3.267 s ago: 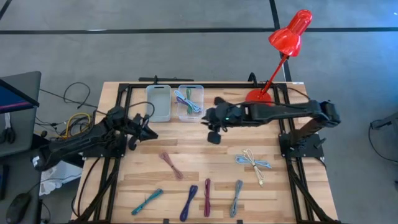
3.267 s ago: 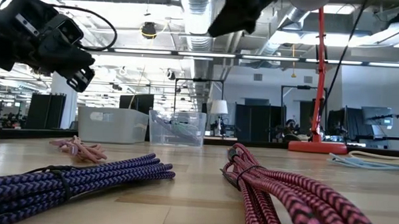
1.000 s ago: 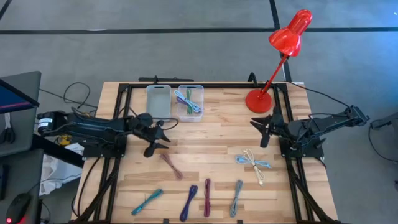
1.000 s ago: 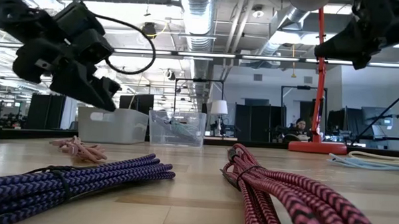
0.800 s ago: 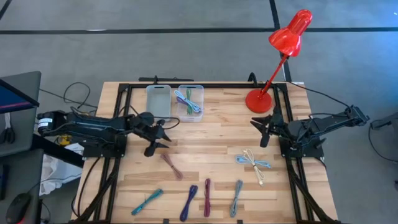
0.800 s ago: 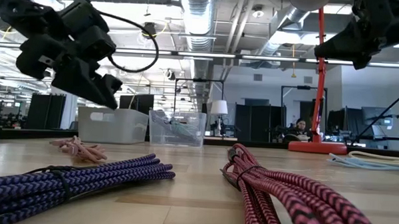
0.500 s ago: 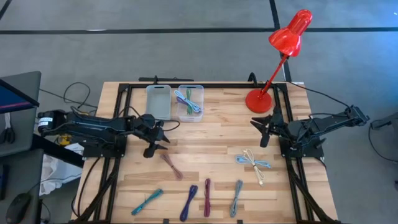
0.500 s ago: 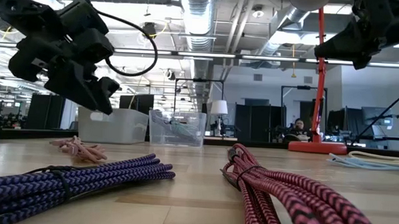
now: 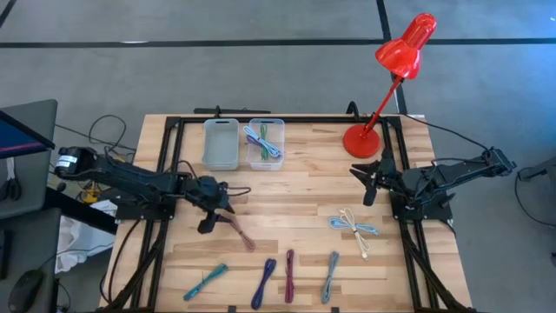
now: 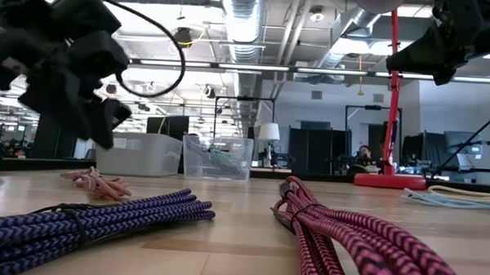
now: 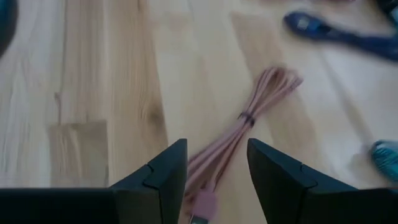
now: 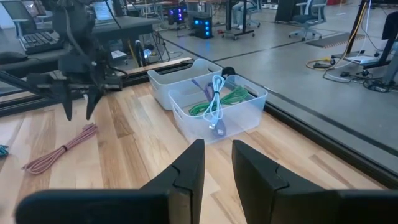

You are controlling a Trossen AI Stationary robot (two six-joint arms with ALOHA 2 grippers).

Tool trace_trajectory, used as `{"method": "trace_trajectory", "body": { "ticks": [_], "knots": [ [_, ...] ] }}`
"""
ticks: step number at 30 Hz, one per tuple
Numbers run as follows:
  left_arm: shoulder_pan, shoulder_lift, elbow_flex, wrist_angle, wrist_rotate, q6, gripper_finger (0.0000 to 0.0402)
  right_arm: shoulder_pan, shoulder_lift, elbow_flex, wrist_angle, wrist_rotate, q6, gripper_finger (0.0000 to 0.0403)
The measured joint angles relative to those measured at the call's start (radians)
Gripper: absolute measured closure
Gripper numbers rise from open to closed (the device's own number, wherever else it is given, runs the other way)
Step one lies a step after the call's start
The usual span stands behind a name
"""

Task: Pick & Place USB Port
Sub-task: Put the brown charge cable into the transparent bin

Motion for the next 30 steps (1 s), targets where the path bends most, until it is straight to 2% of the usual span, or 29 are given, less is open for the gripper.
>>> {"method": "trace_trajectory", "body": {
  "ticks": [7, 12, 22, 26, 30],
  "knots": [
    [-0.056, 0.137, 0.000, 0.058, -0.027, -0.005, 0.0234, 0.000, 0.000, 0.000, 0.001, -0.002, 0.000, 0.0327],
    [-0.056, 0.207, 0.000, 0.150, -0.030, -0.002, 0.0234, 0.000, 0.000, 0.000, 0.001, -0.006, 0.020, 0.0327],
    [-0.055, 0.332, 0.004, 0.217, -0.044, -0.002, 0.0235, 0.009, 0.000, 0.000, 0.001, -0.008, 0.026, 0.0327],
    [-0.055, 0.309, 0.002, 0.228, -0.046, -0.002, 0.0267, 0.009, 0.000, 0.000, 0.001, -0.007, 0.026, 0.0327],
    [-0.056, 0.286, -0.001, 0.214, -0.032, -0.004, 0.0341, 0.009, 0.000, 0.000, 0.001, -0.007, 0.026, 0.0327]
  ]
}}
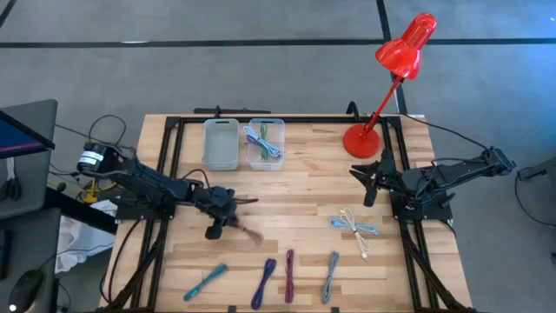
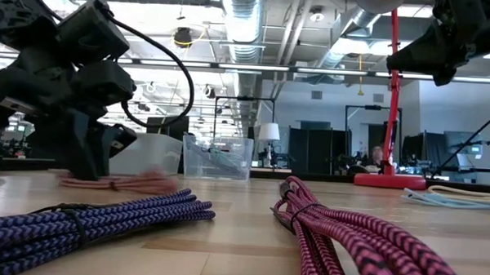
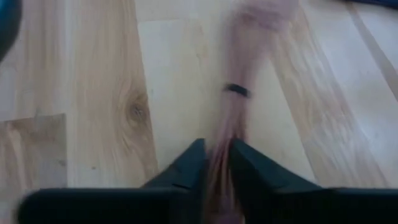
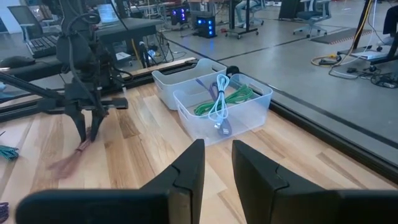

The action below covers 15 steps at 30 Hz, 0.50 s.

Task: Pick & Place USB Port
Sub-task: Put the brown charge cable into the transparent bin

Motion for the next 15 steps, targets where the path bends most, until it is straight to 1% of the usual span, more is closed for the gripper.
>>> {"method": "trace_trajectory", "body": {
  "ticks": [2, 3, 8, 11, 15],
  "knots": [
    [0.000, -0.002, 0.000, -0.002, 0.001, -0.002, 0.0377, 0.000, 0.000, 0.000, 0.000, 0.000, 0.000, 0.0327],
    [0.000, -0.002, 0.000, -0.002, 0.001, -0.003, 0.0384, 0.000, 0.000, 0.000, 0.000, 0.000, 0.000, 0.0327],
    [0.000, -0.001, -0.001, 0.020, -0.003, -0.004, 0.0389, 0.000, 0.000, 0.000, -0.001, 0.000, -0.001, 0.0327],
    [0.000, 0.000, -0.002, 0.076, -0.014, -0.004, 0.0392, 0.000, 0.000, 0.000, -0.003, 0.001, -0.008, 0.0327],
    [0.000, -0.038, -0.002, 0.140, -0.029, -0.003, 0.0394, 0.000, 0.000, 0.000, -0.014, 0.002, -0.010, 0.0327]
  ]
}}
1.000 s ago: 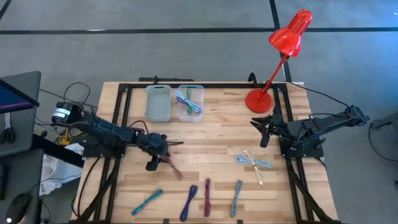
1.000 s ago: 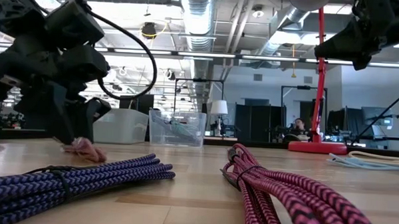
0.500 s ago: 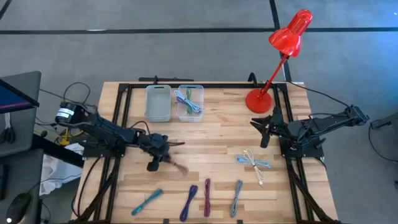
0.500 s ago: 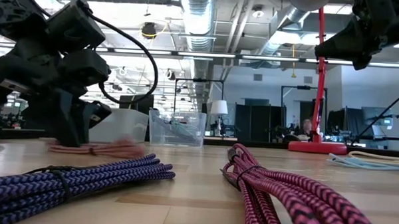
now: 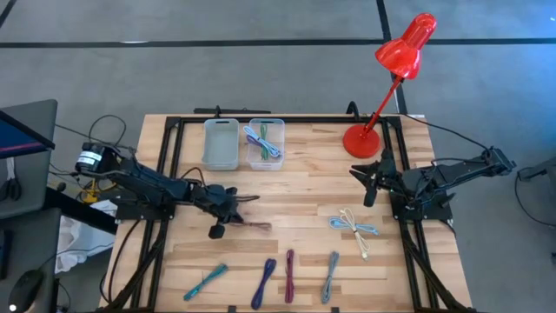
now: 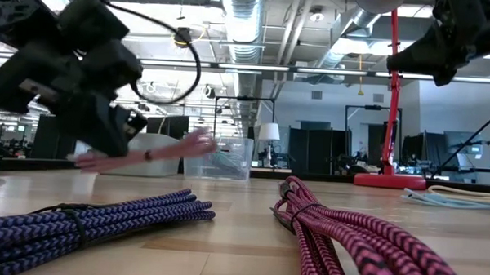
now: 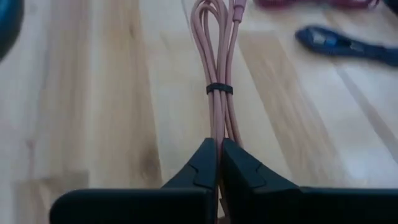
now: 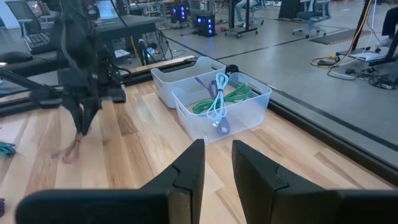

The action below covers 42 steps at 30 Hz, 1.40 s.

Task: Pick & Place USB Port
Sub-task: Put the brown charge cable into the transparent bin

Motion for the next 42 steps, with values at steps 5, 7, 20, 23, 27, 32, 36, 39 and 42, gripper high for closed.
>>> {"method": "trace_trajectory", "body": {
  "ticks": [5, 7, 20, 23, 27, 32, 36, 39, 42],
  "knots": [
    [0.001, -0.111, 0.000, 0.017, -0.150, 0.000, 0.0394, 0.000, 0.000, 0.000, -0.014, 0.000, 0.000, 0.0327],
    [0.006, -0.162, 0.001, 0.032, -0.235, 0.000, 0.0394, 0.000, 0.000, 0.000, -0.015, 0.000, 0.000, 0.0327],
    [0.225, -0.243, 0.003, 0.262, -0.477, 0.001, 0.0394, -0.002, 0.000, 0.000, -0.020, 0.004, 0.000, 0.0327],
    [0.304, -0.210, 0.012, 0.262, -0.470, -0.024, 0.0394, -0.002, 0.000, 0.000, -0.020, 0.004, 0.001, 0.0327],
    [0.398, -0.146, 0.053, 0.277, -0.405, -0.054, 0.0394, -0.002, 0.000, 0.000, -0.029, 0.004, 0.001, 0.0327],
    [0.480, -0.040, 0.137, 0.287, -0.321, -0.085, 0.0394, -0.002, 0.000, 0.000, -0.035, 0.004, 0.002, 0.0327],
    [0.508, 0.044, 0.187, 0.285, -0.304, -0.091, 0.0394, -0.002, 0.000, 0.000, -0.035, 0.004, 0.002, 0.0327],
    [0.537, 0.100, 0.202, 0.285, -0.305, -0.130, 0.0394, -0.002, 0.000, 0.000, -0.041, 0.004, 0.002, 0.0327],
    [0.568, 0.149, 0.202, 0.283, -0.315, -0.155, 0.0394, -0.002, 0.000, 0.000, -0.047, 0.004, 0.002, 0.0327]
  ]
}}
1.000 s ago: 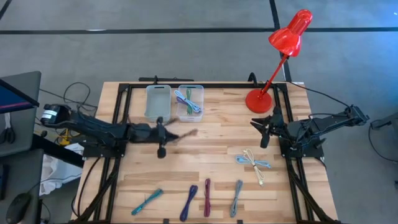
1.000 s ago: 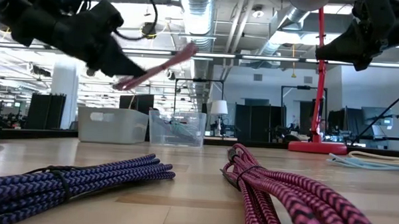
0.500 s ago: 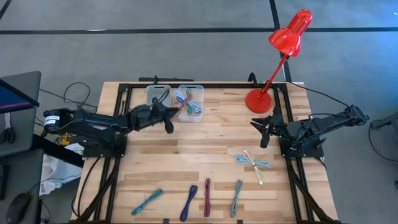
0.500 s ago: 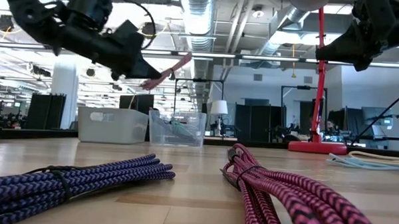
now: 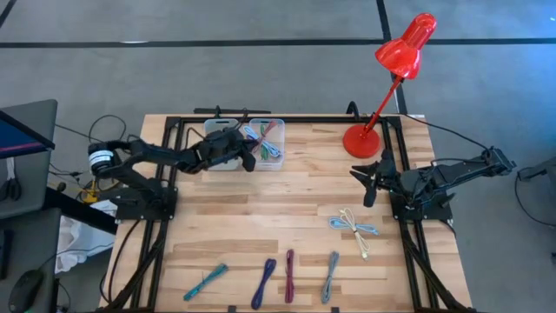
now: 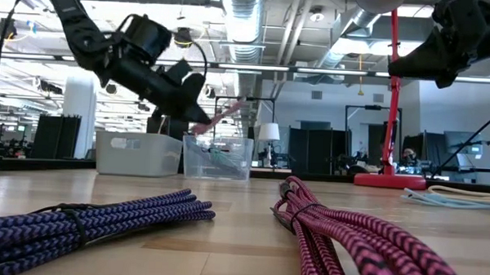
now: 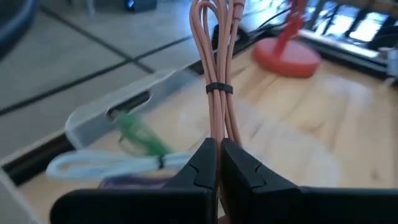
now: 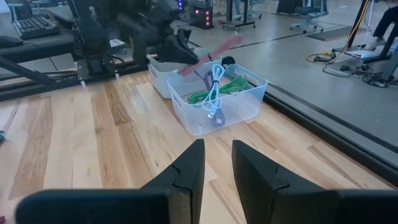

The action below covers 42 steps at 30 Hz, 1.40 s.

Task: Pick & Place USB Port
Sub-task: Put the brown charge cable into the transparent bin, then put the white charge cable into the transparent bin

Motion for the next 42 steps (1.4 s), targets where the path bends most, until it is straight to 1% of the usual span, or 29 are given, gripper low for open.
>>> {"method": "trace_trajectory", "body": {
  "ticks": [5, 11, 14, 22, 26, 28, 30, 33, 38, 42],
  "knots": [
    [0.050, 0.057, 0.000, -0.001, -0.002, -0.032, 0.0394, 0.000, 0.000, 0.000, -0.011, 0.000, 0.000, 0.0327],
    [0.068, 0.080, 0.000, 0.001, 0.023, -0.055, 0.0390, 0.000, 0.000, 0.000, -0.014, 0.000, 0.000, 0.0327],
    [0.067, 0.073, 0.000, 0.003, 0.023, -0.055, 0.0373, 0.000, 0.000, 0.000, -0.014, 0.000, 0.000, 0.0327],
    [0.061, 0.049, 0.000, 0.017, 0.031, -0.027, 0.0313, 0.000, 0.000, 0.000, -0.014, 0.000, 0.000, 0.0327],
    [0.060, 0.049, 0.000, 0.022, 0.041, -0.027, 0.0295, 0.000, 0.000, 0.000, -0.014, 0.000, 0.000, 0.0327],
    [0.059, 0.049, 0.000, 0.041, 0.071, -0.025, 0.0292, 0.000, 0.000, 0.000, -0.014, 0.000, 0.000, 0.0327],
    [0.059, 0.049, 0.000, 0.082, 0.127, -0.013, 0.0292, 0.000, 0.000, 0.000, -0.013, -0.004, 0.000, 0.0327],
    [0.058, 0.023, 0.000, 0.096, 0.225, 0.080, 0.0295, 0.001, 0.000, 0.000, -0.014, -0.007, 0.007, 0.0327],
    [0.058, -0.107, -0.001, 0.050, 0.357, 0.183, 0.0300, 0.002, 0.000, 0.000, -0.024, -0.058, 0.008, 0.0327],
    [0.058, -0.251, -0.001, -0.061, 0.410, 0.187, 0.0300, 0.002, 0.000, 0.000, -0.062, -0.115, 0.009, 0.0327]
  ]
}}
